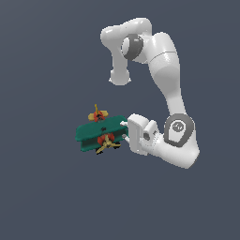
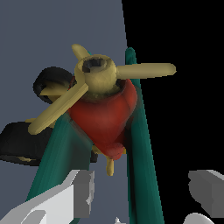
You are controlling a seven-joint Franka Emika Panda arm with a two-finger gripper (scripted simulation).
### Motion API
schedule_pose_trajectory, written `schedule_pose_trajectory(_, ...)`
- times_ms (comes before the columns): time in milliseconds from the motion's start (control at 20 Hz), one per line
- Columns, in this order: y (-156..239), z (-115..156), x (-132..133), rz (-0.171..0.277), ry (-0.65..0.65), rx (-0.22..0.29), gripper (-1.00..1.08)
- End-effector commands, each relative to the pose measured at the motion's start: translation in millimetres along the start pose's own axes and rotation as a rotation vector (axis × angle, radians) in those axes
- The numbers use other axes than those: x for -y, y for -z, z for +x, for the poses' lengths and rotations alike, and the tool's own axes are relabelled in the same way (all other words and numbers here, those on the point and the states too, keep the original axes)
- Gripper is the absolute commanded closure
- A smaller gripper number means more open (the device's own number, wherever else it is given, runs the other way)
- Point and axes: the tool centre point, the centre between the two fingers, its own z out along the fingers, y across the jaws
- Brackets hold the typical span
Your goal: Pick up the object and move it to a goal position.
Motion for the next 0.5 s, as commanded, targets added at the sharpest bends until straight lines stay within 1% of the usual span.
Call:
schedule_pose_trajectory(0, -1.5, 0.0, -0.1, 0.000, 0.000, 0.000, -0.60)
schedule_pose_trajectory(450, -16.3, -0.8, -0.1, 0.000, -0.001, 0.000, -0.60)
